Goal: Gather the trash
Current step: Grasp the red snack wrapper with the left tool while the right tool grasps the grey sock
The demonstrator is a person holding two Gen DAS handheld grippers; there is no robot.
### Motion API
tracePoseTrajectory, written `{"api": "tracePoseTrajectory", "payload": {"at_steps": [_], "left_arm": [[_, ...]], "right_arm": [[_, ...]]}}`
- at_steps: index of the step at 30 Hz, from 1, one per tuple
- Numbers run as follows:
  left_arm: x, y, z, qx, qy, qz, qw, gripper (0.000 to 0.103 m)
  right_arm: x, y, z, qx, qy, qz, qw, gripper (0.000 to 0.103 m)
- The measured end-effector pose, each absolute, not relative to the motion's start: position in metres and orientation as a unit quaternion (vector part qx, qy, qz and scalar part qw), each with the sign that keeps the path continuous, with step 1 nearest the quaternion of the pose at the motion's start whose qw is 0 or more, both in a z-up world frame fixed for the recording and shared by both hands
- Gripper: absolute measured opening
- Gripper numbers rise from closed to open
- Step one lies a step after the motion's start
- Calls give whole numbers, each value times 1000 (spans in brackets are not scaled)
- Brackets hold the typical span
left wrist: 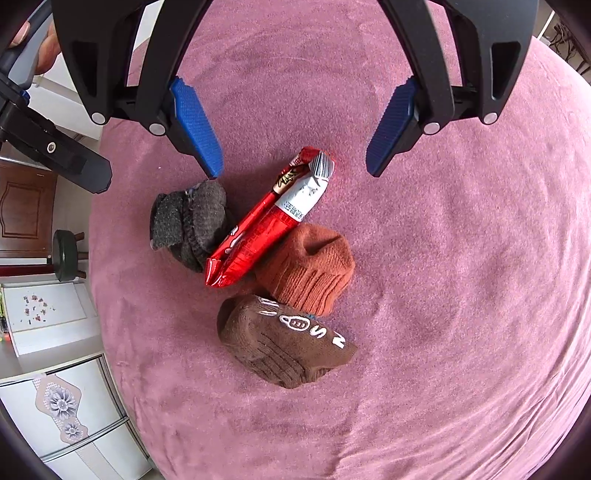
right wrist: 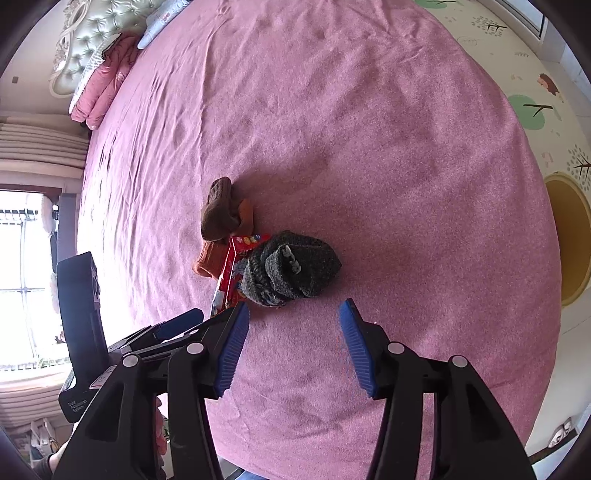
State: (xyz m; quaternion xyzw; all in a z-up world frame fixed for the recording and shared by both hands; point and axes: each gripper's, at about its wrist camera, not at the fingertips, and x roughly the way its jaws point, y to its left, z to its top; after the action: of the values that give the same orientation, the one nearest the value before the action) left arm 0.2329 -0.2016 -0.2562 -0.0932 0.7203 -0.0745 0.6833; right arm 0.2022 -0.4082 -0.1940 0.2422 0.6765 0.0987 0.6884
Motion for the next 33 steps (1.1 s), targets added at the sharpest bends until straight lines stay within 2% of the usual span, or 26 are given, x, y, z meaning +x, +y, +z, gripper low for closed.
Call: {"api": "tracePoseTrajectory", "payload": {"at_steps": [3,9,11,13,20,27,29,30,33], "left_arm": [[241,-203,-266,-101,725,-75,677,76],[252,-204,-286,-126,740,-71,657,52],[251,-203,-291,-133,742,-69,654,38],[249,-203,-293,-138,741,-75,653,33],[229,-189,-293,-168,736,-76,652,30],[227,-171,-296,-195,738,-71,642,30],[226,-166,-299,-199,740,-69,639,30],[224,-164,-298,-201,740,-68,638,30],[230,-163,-294,-202,741,-66,637,30]], "right_arm": [[209,-409,-201,242,683,97,683,54],[221,-411,-215,245,694,93,671,58],[224,-411,-219,248,696,93,667,60],[227,-410,-224,251,700,92,662,61],[237,-401,-235,252,706,92,655,67],[238,-393,-254,255,720,83,640,67],[236,-391,-256,262,720,88,637,57],[235,-389,-255,266,717,96,637,43],[231,-384,-246,249,710,104,651,34]]}}
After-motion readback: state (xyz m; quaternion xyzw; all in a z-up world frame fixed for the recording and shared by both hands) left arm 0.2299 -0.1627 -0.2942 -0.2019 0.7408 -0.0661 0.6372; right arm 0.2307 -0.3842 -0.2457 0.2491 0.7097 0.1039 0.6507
